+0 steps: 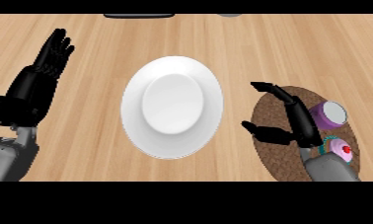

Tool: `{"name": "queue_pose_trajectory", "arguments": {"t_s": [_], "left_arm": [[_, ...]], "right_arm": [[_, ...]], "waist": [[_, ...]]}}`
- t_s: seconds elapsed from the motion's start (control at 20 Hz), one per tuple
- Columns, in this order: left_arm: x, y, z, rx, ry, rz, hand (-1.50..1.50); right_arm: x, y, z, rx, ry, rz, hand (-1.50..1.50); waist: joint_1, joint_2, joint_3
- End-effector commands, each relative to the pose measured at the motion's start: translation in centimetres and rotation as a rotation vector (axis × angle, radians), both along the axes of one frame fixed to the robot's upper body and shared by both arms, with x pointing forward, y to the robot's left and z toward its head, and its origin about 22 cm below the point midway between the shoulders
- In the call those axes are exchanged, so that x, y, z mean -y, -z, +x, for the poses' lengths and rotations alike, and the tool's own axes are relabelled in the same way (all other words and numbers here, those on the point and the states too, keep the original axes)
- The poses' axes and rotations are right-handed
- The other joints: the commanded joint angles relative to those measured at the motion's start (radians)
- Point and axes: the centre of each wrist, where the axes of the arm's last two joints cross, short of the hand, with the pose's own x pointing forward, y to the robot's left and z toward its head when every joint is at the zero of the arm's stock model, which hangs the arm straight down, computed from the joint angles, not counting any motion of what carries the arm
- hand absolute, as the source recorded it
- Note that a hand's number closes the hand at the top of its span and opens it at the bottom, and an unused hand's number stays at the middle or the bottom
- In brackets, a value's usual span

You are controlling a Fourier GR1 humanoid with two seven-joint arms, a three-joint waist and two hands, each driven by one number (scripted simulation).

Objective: Pick the can from the placemat and place it in the plate

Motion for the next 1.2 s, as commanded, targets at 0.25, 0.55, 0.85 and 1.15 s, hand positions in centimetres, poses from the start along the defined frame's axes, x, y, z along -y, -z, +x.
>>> {"name": "queue_pose_trajectory", "arguments": {"t_s": [0.25, 0.55, 0.85, 1.15], "left_arm": [[-0.4, -1.2, 1.2, -0.018, 0.018, -0.005, 0.0], [-0.7, -0.5, 0.2, -0.011, 0.003, 0.0, 0.0], [0.3, 0.4, 0.1, -0.024, 0.033, 0.006, 0.0], [-0.9, -0.4, 1.0, -0.012, 0.015, 0.002, 0.0]], "right_arm": [[3.9, -6.2, -1.7, 0.17, 0.086, -0.054, -1.5], [8.3, -11.6, -1.1, -0.06, 0.182, -0.475, -1.5], [7.8, -15.2, -1.3, -0.341, 0.164, -0.795, -1.5], [5.8, -16.7, -1.2, -0.571, 0.091, -0.91, -1.5]], "waist": [[-0.007, -0.002, -0.002], [-0.003, -0.007, -0.007], [0.006, -0.005, -0.007], [0.013, 0.001, -0.003]]}}
